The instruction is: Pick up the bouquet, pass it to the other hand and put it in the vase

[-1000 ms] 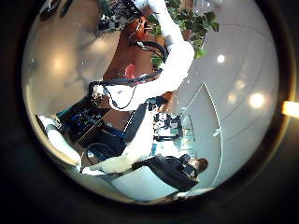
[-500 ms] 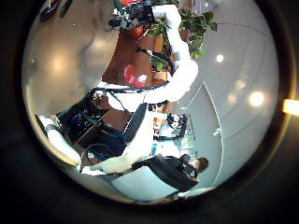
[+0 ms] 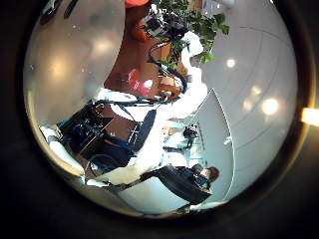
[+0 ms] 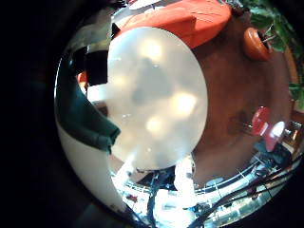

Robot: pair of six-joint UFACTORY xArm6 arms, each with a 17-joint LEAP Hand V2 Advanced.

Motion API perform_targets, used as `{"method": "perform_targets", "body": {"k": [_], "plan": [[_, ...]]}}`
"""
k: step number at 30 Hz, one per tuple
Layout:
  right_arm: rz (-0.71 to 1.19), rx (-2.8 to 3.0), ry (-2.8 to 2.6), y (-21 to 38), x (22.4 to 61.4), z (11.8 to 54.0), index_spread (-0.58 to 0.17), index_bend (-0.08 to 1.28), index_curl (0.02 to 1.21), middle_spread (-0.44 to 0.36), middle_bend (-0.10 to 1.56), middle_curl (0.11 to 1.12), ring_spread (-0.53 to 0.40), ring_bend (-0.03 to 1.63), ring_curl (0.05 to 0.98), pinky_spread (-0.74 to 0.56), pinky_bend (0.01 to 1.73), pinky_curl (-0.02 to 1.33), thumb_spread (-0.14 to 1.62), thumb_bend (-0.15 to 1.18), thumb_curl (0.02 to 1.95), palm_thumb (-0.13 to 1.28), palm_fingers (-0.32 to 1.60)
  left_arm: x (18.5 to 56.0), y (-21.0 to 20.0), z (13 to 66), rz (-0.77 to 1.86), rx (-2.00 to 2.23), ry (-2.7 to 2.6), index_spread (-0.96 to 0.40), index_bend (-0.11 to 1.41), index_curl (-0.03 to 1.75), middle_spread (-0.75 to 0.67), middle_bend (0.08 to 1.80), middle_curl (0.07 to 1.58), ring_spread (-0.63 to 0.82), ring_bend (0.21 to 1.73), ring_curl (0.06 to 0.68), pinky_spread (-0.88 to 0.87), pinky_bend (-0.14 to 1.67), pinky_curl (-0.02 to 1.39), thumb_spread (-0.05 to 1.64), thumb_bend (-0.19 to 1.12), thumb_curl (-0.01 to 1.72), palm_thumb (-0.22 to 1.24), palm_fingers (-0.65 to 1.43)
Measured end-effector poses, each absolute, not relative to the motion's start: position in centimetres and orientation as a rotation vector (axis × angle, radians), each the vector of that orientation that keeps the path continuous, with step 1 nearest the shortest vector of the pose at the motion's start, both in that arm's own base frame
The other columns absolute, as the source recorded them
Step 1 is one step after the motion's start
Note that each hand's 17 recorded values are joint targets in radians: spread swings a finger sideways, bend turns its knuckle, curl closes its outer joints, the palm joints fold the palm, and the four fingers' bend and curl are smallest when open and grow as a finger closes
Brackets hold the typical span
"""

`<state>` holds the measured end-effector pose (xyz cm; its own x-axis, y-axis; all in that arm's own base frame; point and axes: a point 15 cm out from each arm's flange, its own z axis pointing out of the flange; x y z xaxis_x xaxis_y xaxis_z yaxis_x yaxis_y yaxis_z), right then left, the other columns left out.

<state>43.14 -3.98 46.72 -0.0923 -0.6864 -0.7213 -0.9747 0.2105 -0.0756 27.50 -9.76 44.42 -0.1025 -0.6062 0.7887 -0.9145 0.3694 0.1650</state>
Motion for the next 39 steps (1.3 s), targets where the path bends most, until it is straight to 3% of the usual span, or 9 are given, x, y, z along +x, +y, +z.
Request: {"method": "perform_targets", "body": {"k": [10,21,29,39], "plan": [[0.758,-1.586,1.336,0.9,38.4,53.2,-0.319,1.01,1.12,-0.126,1.36,0.86,-0.197,1.41,0.768,-0.16,1.25,0.94,0.91,0.10,1.27,1.11,1.11,31.2,-12.1,48.0,0.735,1.329,-1.739,0.11,0.18,0.39,0.35,0.20,0.37,0.53,0.48,0.187,0.48,0.18,0.25,1.20,-0.02,0.29,0.23,0.22],[0.787,-1.640,1.089,6.8,34.7,54.4,-0.304,1.02,1.11,-0.124,1.37,0.84,-0.197,1.42,0.773,-0.15,1.23,1.00,0.91,0.09,1.36,1.10,1.10,34.9,-12.9,56.1,1.155,1.155,-1.480,0.14,0.15,0.37,0.35,0.20,0.38,0.52,0.51,0.196,0.47,0.20,0.27,1.11,-0.03,0.31,0.22,0.20],[0.897,-1.712,0.943,12.5,32.0,52.9,-0.297,1.03,1.10,-0.122,1.38,0.83,-0.197,1.42,0.775,-0.15,1.21,1.03,0.91,0.09,1.41,1.09,1.10,34.2,-14.7,57.4,1.200,1.016,-1.428,0.17,0.14,0.32,0.39,0.19,0.37,0.53,0.53,0.202,0.49,0.24,0.30,1.04,-0.03,0.32,0.23,0.12],[0.956,-1.705,0.854,15.9,31.2,53.4,-0.291,1.03,1.10,-0.121,1.38,0.82,-0.198,1.42,0.777,-0.15,1.19,1.07,0.92,0.08,1.46,1.09,1.10,31.2,-16.4,59.0,1.256,0.845,-1.495,0.15,0.17,0.30,0.44,0.19,0.35,0.56,0.55,0.206,0.52,0.27,0.32,0.96,-0.02,0.34,0.30,0.04]]}}
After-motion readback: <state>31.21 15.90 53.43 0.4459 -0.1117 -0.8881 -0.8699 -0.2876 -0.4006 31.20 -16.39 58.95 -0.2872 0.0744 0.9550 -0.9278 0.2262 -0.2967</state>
